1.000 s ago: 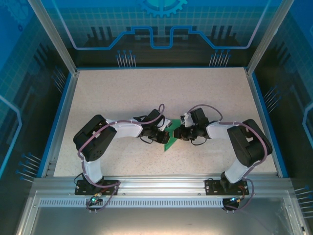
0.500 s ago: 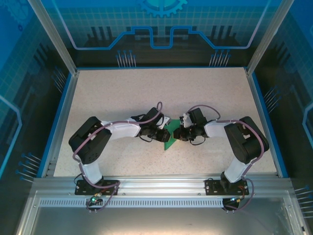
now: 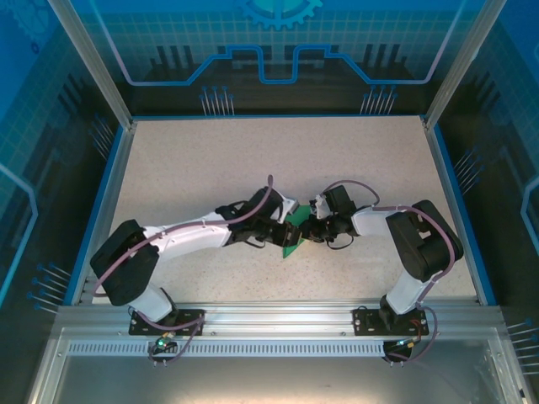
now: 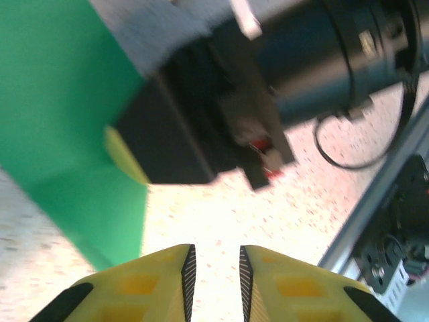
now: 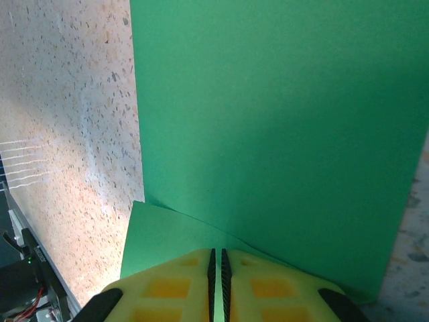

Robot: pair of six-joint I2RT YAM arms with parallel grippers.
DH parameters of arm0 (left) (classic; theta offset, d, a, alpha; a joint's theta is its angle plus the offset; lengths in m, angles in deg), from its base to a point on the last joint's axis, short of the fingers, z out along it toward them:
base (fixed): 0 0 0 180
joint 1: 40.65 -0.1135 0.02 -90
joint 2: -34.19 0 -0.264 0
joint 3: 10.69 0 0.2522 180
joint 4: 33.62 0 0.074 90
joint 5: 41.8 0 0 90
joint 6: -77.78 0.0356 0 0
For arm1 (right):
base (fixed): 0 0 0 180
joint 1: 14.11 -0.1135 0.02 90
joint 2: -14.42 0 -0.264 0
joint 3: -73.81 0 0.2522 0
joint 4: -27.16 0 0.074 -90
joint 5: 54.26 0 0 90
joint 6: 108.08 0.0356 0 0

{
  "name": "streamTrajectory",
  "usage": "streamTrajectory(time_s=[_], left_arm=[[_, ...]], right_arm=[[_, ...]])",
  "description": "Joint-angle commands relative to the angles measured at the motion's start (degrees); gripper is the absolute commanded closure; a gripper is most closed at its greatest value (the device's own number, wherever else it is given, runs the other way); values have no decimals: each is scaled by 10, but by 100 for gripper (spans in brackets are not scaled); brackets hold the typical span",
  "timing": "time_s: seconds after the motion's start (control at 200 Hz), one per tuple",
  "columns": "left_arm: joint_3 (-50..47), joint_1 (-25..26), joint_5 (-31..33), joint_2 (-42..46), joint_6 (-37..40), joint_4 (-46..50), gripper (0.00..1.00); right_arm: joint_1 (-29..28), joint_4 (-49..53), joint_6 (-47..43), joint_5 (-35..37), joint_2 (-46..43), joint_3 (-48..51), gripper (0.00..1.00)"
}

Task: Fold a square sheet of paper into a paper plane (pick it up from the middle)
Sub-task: Third fold the triangle at the center of the table.

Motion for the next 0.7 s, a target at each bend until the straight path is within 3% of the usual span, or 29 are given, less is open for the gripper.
streamTrajectory(time_s=[0.0,0.17,0.69], left_arm=[[-2,24,-9,-26,-20,-12,73],[6,44,7,-63,-12,-20,74],[13,42,73,-95,23,-24,75]], right_arm=[[-11,20,11,51,34,7,85],[-11,20,15,49,39,5,85],[-11,34,6,50,41,1,85]])
